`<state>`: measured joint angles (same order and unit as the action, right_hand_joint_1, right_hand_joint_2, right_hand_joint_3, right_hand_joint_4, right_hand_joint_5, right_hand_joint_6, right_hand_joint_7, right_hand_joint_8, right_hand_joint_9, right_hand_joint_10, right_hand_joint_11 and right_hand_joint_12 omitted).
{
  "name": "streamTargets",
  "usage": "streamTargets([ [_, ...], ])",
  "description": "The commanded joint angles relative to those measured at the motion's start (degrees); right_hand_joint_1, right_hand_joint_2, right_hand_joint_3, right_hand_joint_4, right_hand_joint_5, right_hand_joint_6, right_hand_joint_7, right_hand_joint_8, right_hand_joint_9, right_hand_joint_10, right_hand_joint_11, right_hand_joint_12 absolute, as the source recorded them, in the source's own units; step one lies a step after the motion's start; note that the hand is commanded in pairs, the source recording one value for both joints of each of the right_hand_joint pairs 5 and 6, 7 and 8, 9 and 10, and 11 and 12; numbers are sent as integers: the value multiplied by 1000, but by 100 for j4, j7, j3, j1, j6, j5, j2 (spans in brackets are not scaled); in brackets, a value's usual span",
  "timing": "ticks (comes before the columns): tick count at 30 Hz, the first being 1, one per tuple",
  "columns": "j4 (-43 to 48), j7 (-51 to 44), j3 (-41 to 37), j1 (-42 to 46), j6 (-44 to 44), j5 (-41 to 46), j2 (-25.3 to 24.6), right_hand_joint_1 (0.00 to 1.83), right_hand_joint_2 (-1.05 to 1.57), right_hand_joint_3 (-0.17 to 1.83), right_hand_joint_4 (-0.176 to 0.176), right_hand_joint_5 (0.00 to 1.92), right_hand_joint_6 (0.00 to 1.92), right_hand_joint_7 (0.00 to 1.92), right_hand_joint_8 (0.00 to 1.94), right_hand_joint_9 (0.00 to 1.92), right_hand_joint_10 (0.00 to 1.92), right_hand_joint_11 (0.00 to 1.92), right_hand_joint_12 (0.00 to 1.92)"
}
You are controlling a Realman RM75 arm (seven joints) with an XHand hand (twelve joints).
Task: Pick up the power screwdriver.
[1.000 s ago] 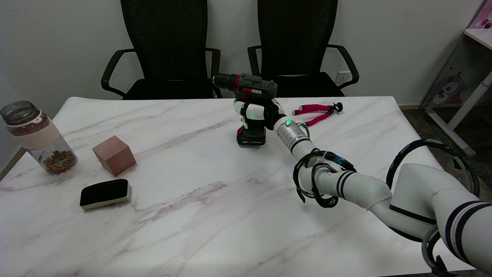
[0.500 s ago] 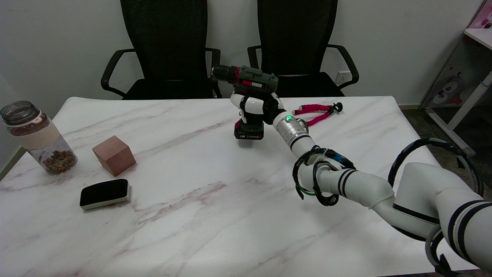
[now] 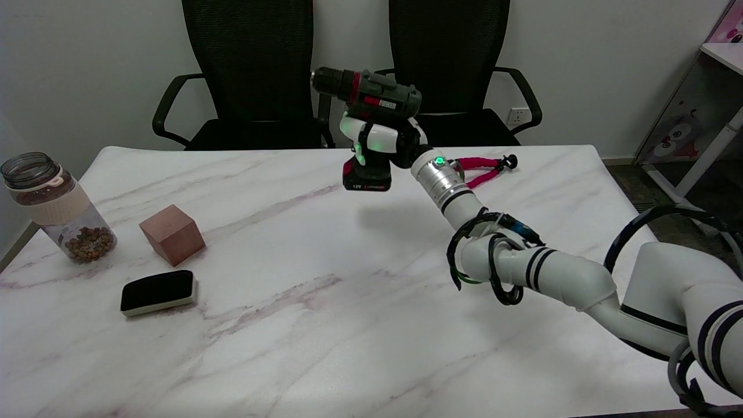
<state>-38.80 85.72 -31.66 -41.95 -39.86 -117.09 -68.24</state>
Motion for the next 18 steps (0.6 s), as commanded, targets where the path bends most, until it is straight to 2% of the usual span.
streamTargets([
  [1, -2112, -3, -225, 78, -180, 28, 998, 952, 1156, 775, 176, 1920, 1920, 1920, 1920, 1920, 1920, 1920, 1920],
  [10, -2950, -319, -501, 126, -84, 37, 1181, 936, 1235, 812, 176, 1920, 1920, 1920, 1920, 1920, 1920, 1920, 1920],
  [18, -3239, -372, -561, 155, 163, 124, 1181, 947, 1240, 847, 176, 1920, 1920, 1920, 1920, 1920, 1920, 1920, 1920],
])
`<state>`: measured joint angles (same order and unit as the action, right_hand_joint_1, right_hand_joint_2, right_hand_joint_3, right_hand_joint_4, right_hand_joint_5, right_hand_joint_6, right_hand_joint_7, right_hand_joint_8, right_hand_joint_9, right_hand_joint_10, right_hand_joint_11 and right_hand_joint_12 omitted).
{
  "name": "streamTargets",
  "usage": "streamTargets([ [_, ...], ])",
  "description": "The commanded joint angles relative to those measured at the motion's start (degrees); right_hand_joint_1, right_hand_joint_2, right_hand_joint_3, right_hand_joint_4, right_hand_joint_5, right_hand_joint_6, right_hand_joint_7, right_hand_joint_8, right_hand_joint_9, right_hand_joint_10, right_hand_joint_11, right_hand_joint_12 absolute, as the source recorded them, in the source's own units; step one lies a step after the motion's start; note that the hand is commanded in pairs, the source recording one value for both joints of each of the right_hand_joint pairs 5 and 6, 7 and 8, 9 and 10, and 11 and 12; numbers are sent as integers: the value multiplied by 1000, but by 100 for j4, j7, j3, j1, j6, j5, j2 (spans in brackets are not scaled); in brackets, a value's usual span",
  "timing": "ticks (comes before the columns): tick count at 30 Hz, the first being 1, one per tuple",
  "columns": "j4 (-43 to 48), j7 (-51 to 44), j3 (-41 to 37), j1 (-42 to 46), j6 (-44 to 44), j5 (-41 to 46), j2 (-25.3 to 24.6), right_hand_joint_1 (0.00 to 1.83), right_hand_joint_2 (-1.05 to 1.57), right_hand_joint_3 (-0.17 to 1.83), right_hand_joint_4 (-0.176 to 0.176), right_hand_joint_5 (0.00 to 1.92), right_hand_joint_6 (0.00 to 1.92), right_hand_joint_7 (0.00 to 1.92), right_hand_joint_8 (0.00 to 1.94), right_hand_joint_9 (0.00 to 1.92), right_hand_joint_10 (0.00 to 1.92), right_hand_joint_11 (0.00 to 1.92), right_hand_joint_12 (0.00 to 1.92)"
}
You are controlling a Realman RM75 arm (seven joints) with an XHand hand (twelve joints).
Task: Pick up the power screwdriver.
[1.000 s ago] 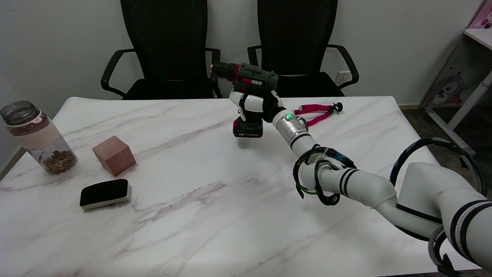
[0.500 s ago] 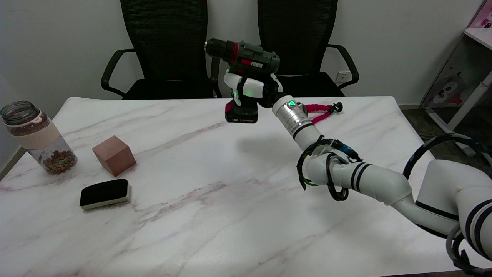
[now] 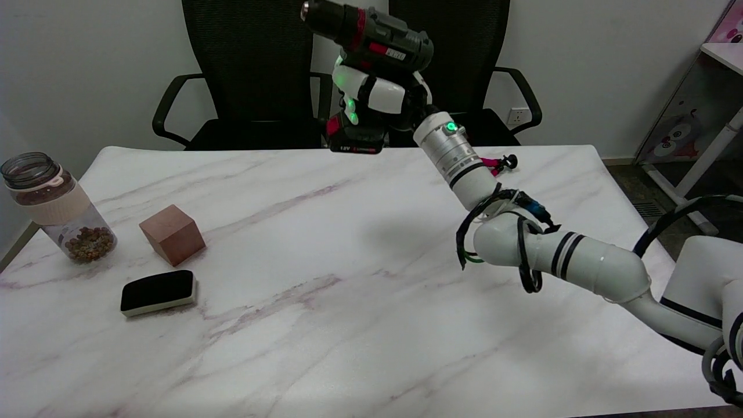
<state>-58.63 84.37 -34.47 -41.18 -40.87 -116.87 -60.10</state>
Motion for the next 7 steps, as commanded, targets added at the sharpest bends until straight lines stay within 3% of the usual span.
streamTargets([
  [1, -1301, -237, -274, 101, 264, 103, 367, 940, 1244, 850, 176, 1920, 1920, 1920, 1920, 1920, 1920, 1920, 1920],
  [7, -1428, -237, -270, 276, 242, 103, 393, 919, 1249, 873, 176, 1920, 1920, 1920, 1920, 1920, 1920, 1920, 1920],
])
